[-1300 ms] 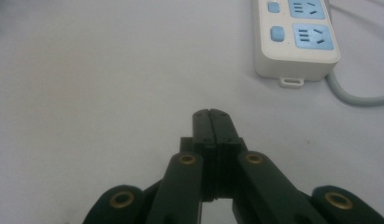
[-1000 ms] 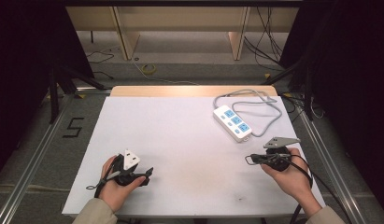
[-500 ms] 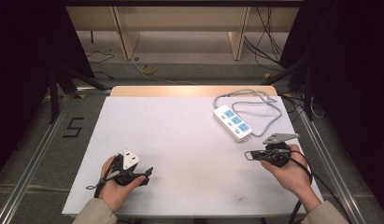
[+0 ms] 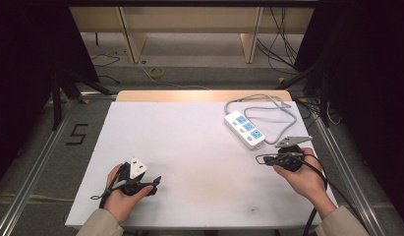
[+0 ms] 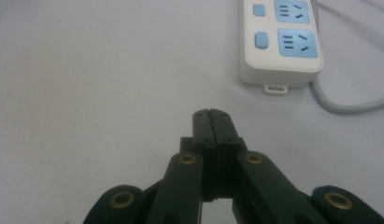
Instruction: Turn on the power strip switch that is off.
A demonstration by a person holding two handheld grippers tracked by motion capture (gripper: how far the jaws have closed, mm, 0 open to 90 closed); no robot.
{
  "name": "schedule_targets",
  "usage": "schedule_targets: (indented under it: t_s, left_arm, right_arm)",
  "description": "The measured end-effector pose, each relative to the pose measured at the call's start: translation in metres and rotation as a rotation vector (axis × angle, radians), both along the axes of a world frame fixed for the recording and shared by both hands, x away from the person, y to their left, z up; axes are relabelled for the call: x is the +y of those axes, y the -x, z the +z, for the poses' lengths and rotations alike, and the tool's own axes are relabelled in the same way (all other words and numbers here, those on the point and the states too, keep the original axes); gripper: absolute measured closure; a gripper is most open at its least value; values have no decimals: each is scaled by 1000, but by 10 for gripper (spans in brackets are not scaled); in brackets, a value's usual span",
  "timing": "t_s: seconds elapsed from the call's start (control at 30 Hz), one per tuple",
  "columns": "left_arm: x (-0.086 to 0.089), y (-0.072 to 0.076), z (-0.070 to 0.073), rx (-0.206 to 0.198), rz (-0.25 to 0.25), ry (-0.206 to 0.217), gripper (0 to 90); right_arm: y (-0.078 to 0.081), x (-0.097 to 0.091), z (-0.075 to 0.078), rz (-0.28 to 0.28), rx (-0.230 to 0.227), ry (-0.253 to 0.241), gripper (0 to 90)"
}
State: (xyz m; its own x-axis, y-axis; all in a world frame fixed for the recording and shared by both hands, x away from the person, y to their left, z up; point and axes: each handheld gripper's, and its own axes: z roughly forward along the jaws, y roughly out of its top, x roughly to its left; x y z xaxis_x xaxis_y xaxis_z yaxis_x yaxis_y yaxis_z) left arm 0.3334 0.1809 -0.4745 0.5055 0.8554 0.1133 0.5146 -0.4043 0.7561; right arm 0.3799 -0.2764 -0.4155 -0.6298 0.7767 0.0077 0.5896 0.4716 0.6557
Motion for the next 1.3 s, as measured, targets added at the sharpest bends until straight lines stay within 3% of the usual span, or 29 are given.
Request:
schedule_targets:
  t_s: [1.3]
  left_arm:
    - [-1, 0, 0, -3, -1, 1, 215]
  right_arm:
    - [-30, 5, 12, -16, 24, 36, 900]
